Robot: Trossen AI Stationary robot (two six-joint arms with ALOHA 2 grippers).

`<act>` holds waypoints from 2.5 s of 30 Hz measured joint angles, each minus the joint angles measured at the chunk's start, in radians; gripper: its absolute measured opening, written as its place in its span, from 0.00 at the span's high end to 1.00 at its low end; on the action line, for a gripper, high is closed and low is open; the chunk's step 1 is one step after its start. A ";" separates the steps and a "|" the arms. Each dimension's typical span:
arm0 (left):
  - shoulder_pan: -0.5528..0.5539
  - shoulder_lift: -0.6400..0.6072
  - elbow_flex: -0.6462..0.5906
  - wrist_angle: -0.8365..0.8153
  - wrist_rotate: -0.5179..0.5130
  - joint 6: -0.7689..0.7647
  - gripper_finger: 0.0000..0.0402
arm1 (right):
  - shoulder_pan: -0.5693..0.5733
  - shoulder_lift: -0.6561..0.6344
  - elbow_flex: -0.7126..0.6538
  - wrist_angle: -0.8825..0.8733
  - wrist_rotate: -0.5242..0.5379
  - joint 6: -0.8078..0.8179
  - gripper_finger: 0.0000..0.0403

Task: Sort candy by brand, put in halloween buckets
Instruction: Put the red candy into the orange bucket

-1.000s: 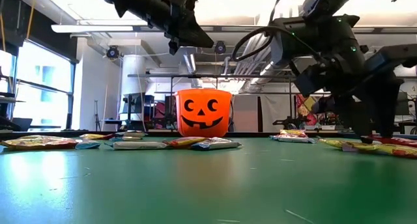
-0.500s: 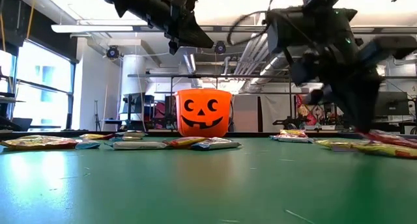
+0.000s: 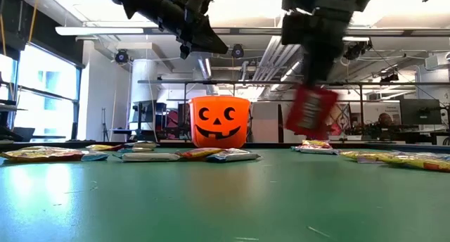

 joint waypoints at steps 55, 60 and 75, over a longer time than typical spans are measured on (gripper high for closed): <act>0.146 -0.311 -0.193 0.005 -0.024 -0.108 1.00 | -0.364 0.290 0.000 1.025 0.318 0.400 0.85; 0.146 -0.311 -0.193 -0.085 -0.093 -0.117 1.00 | -0.364 0.240 0.000 1.008 0.310 0.380 0.73; 0.146 -0.311 -0.192 -0.452 -0.181 -0.143 1.00 | -0.377 -0.110 0.001 0.412 0.328 0.136 0.89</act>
